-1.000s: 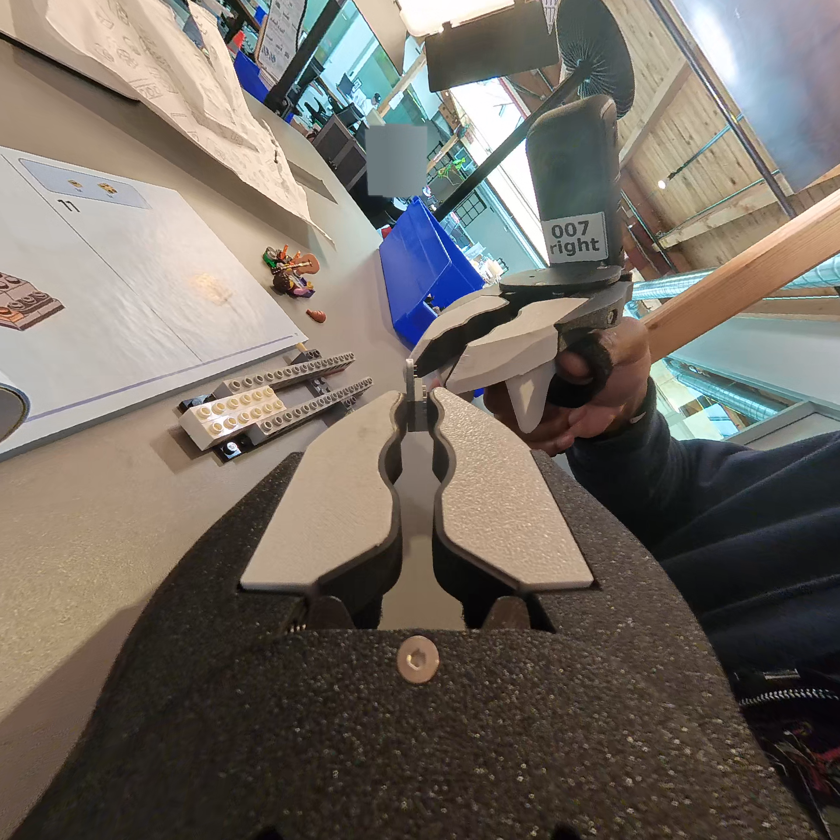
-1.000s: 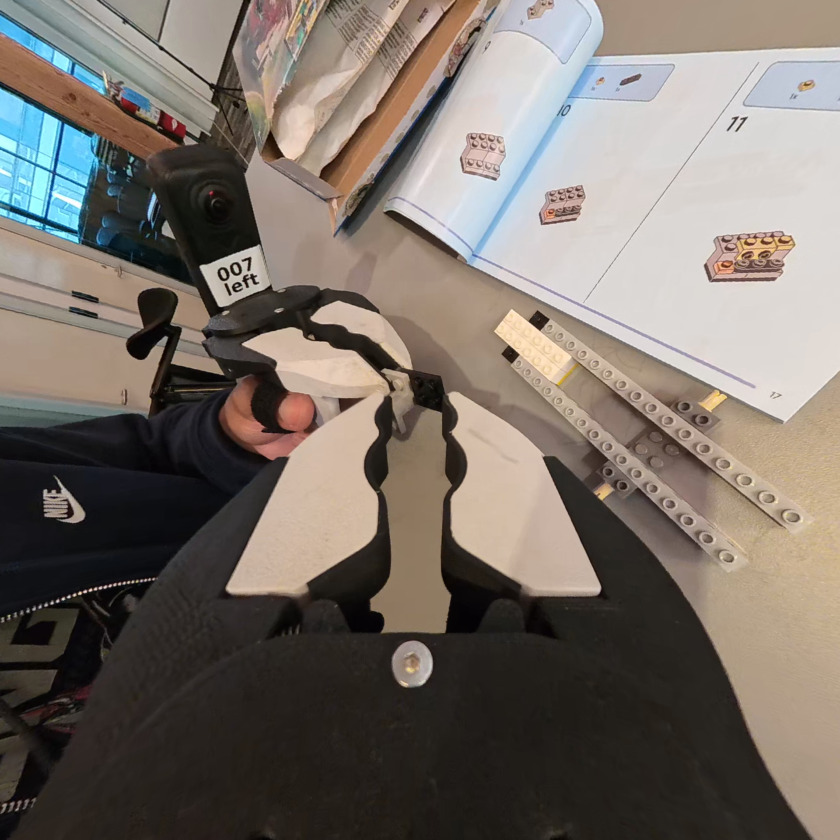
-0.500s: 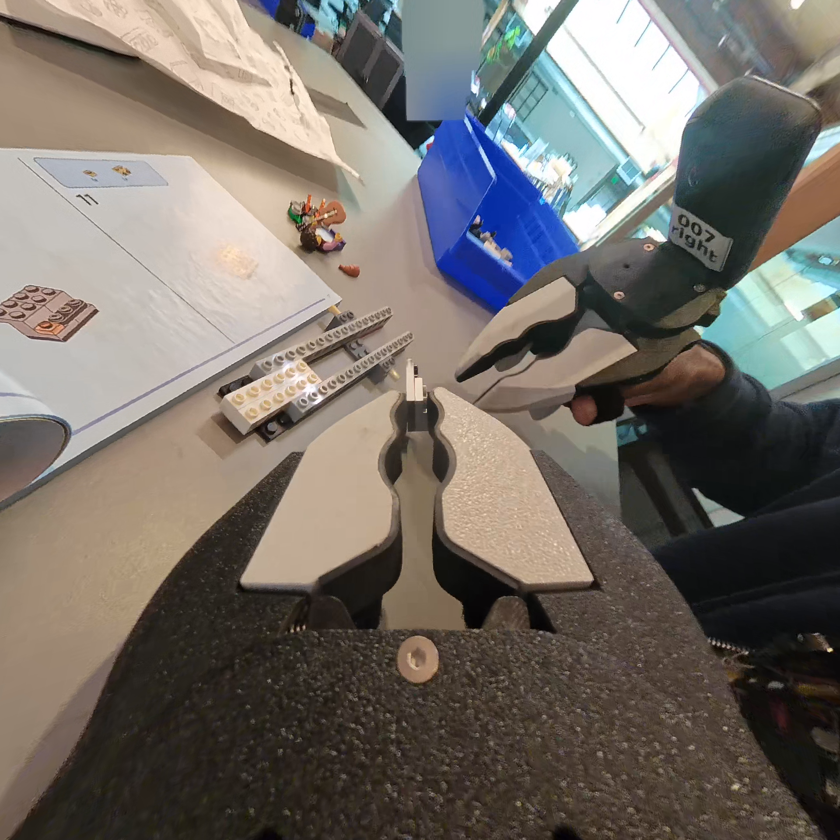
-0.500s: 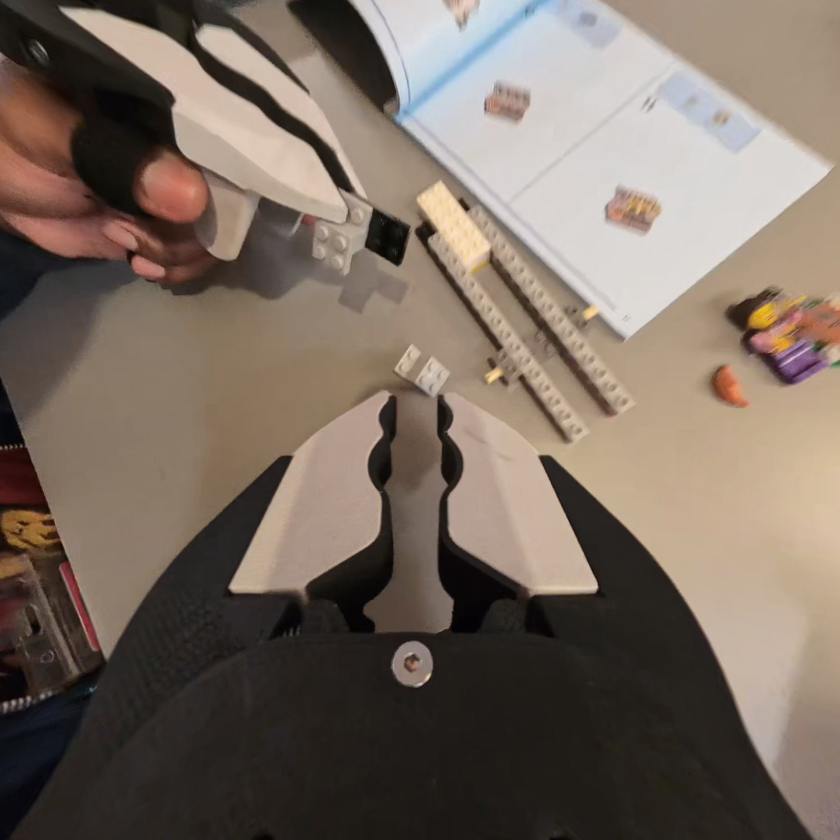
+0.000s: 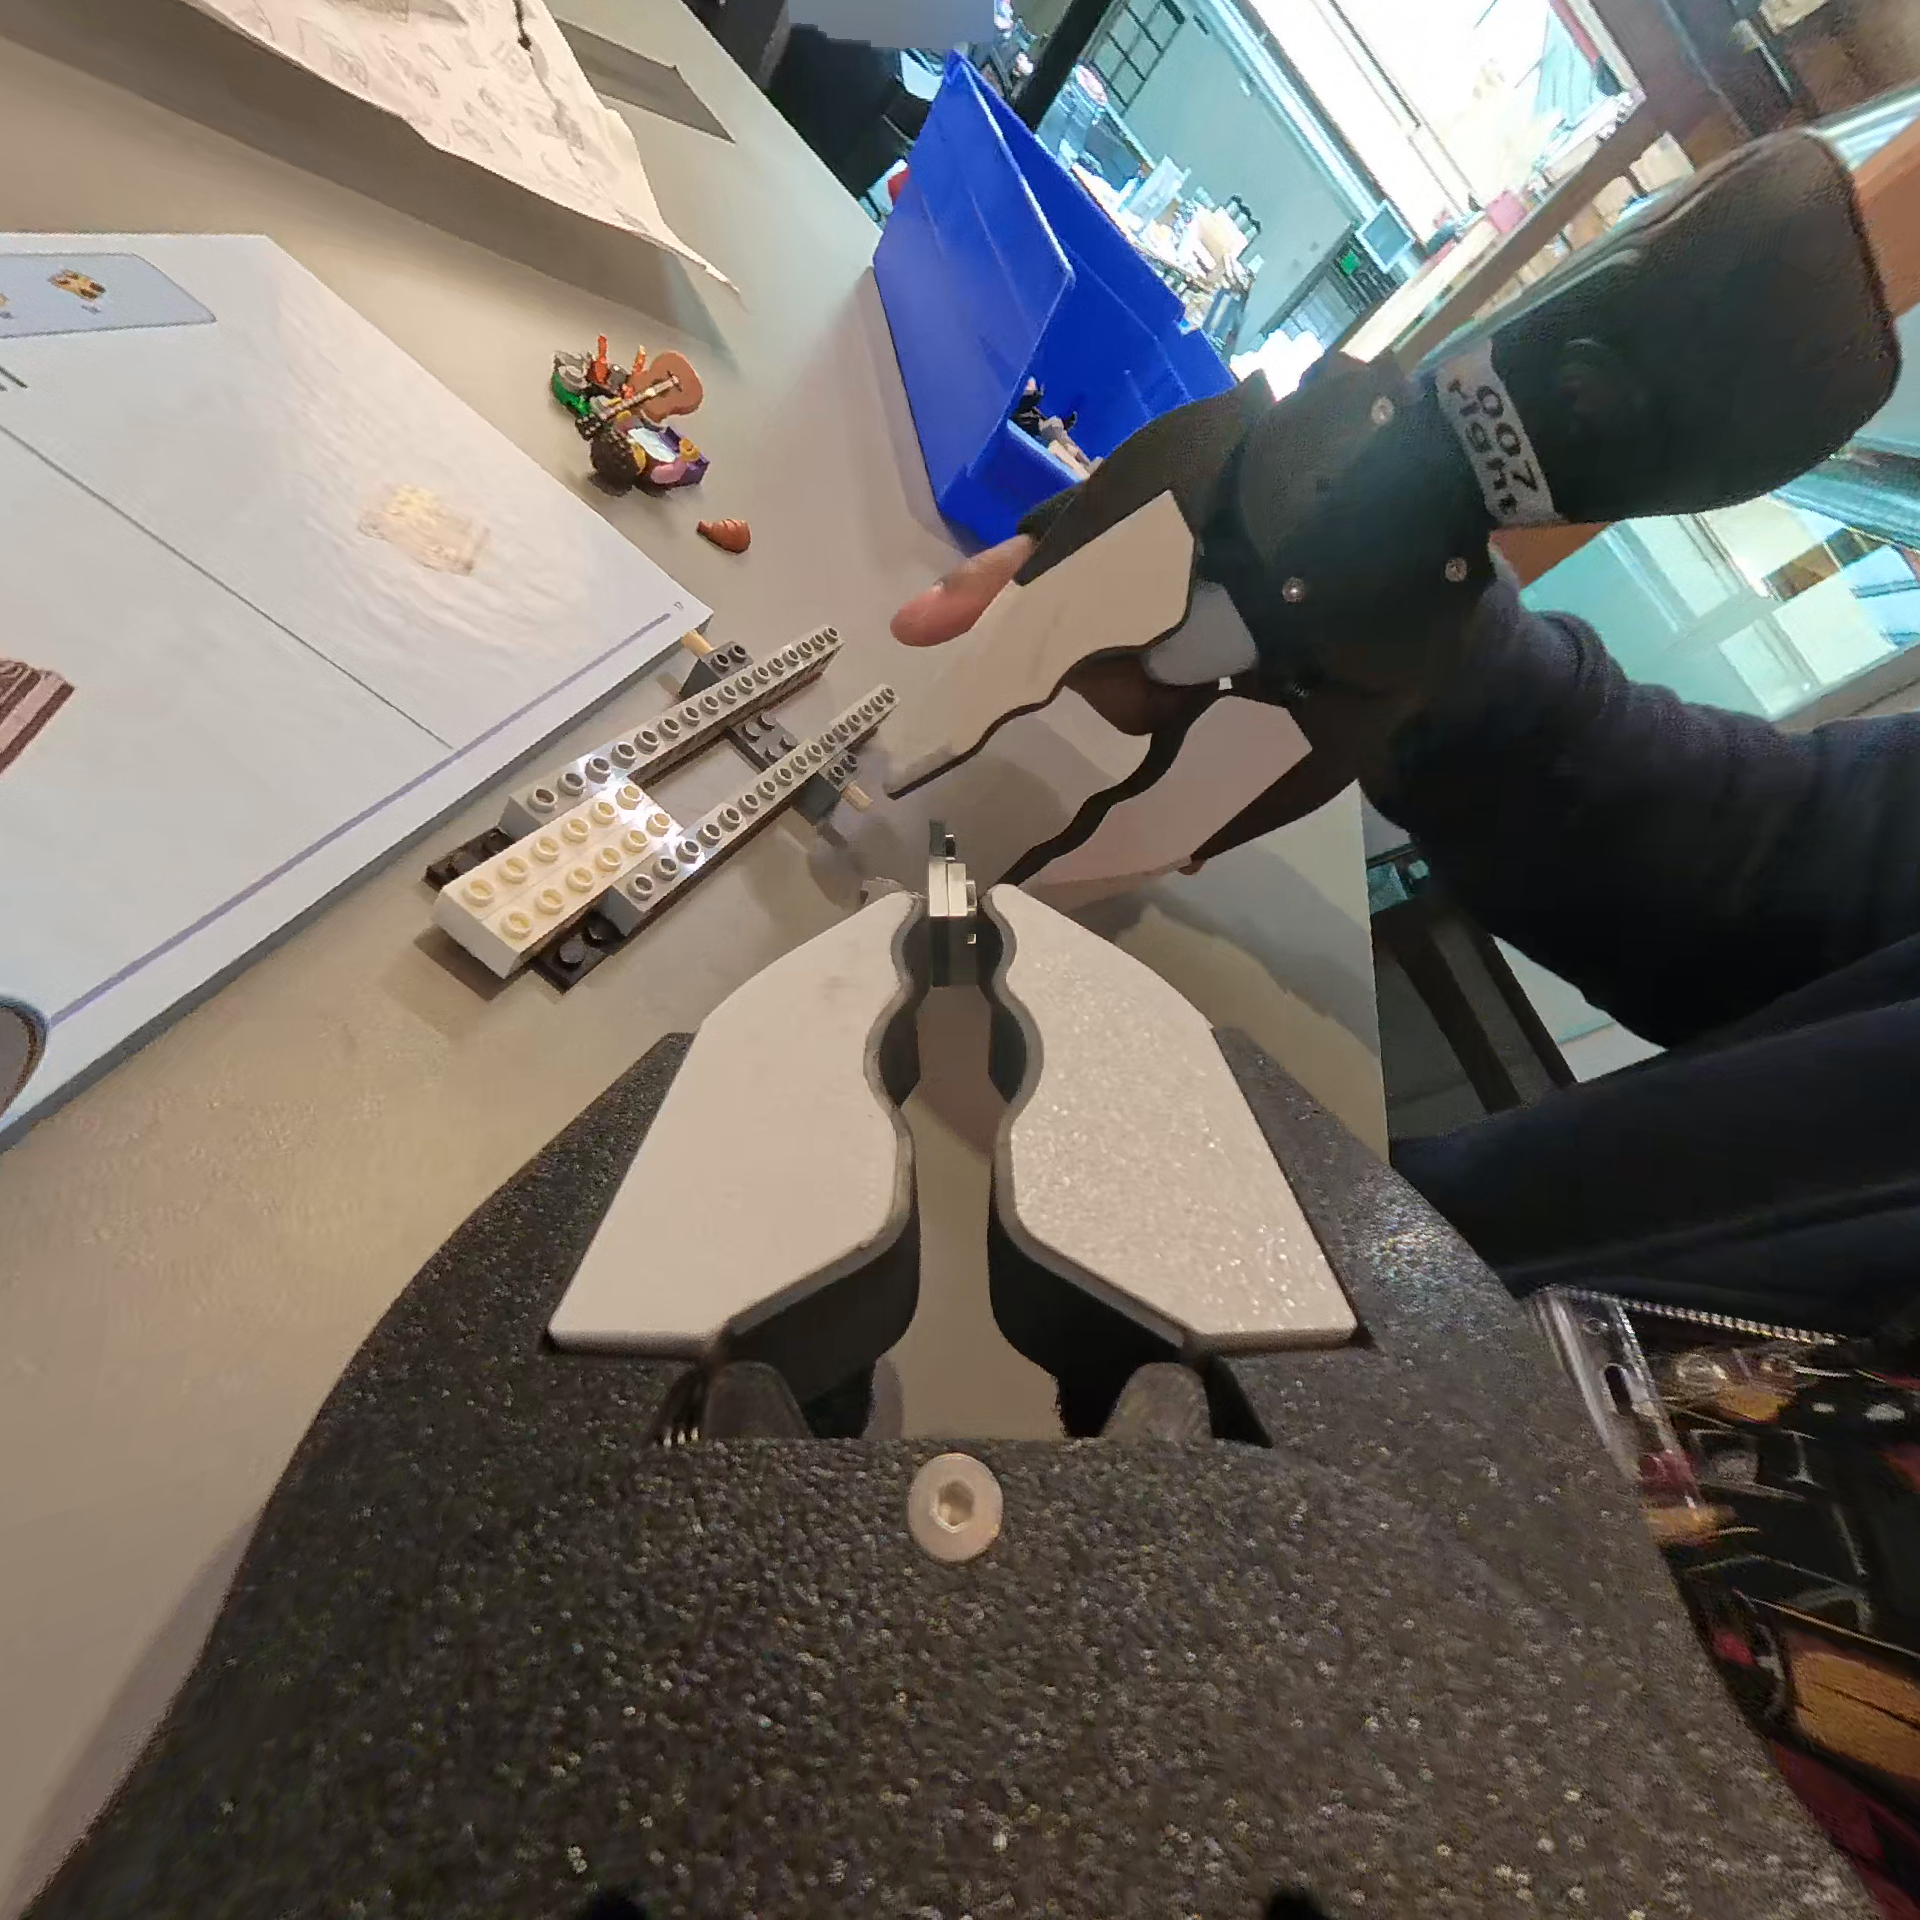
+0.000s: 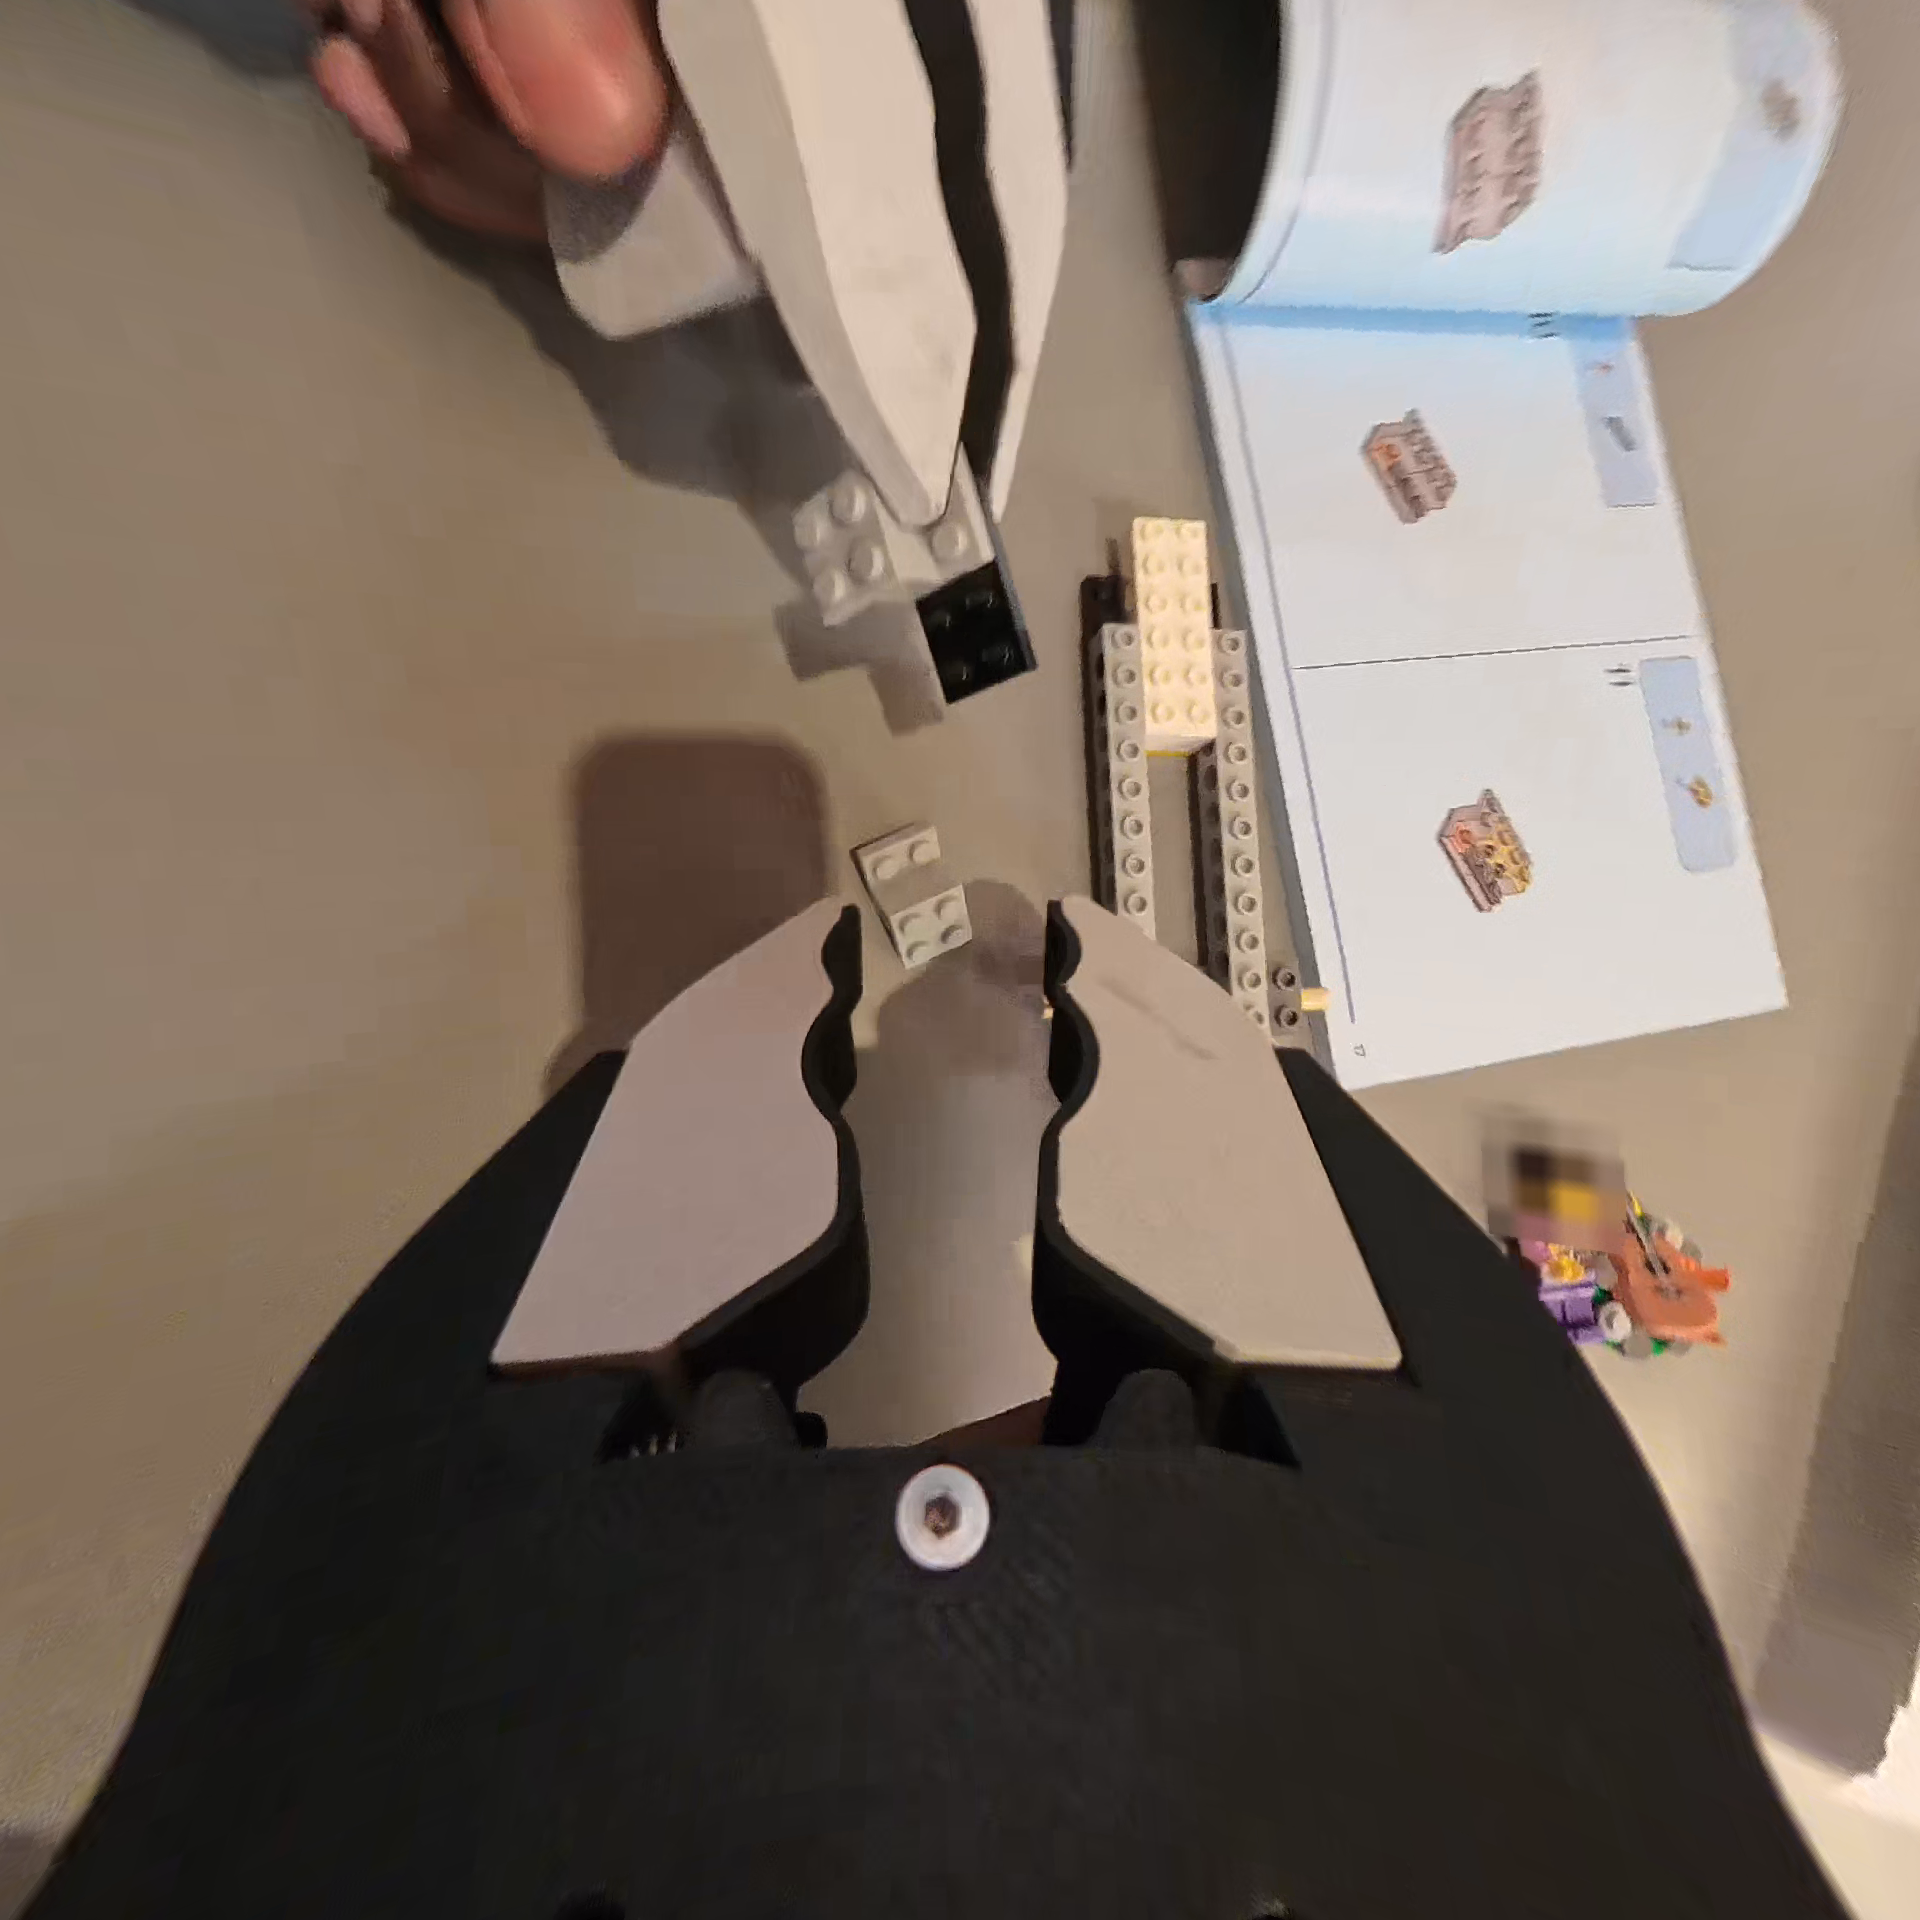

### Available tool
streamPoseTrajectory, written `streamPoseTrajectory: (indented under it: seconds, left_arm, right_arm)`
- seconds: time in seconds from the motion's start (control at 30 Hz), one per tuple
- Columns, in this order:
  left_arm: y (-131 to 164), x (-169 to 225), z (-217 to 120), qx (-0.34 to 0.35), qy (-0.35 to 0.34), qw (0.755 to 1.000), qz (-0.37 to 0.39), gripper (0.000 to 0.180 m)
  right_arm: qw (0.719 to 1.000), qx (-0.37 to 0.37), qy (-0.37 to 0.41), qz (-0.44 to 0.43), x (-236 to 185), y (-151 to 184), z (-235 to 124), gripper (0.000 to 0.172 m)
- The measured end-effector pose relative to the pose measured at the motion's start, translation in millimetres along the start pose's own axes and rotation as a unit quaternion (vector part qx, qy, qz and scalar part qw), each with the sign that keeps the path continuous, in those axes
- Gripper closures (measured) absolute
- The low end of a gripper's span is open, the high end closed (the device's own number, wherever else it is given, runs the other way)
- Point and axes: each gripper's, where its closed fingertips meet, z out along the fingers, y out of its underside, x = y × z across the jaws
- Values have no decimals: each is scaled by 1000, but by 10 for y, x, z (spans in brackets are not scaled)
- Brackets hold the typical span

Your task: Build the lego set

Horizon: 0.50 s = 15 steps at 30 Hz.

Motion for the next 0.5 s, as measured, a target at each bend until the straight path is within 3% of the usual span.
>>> streamPoseTrajectory:
  seconds: [0.17,0.3,0.37,0.5]
  left_arm:
    - [92,65,-119,20,-16,999,-19,172]
    - [169,131,-213,30,-16,999,-32,173]
    - [169,122,-253,38,-22,998,-37,172]
    - [101,64,-332,69,-36,996,-51,172]
  right_arm:
    - [998,-21,-58,-31,-55,11,67,137]
    - [997,-47,-56,-38,-20,51,142,145]
    - [997,-50,-57,-20,-41,39,159,156]
    - [998,-41,-24,46,-25,-29,163,157]
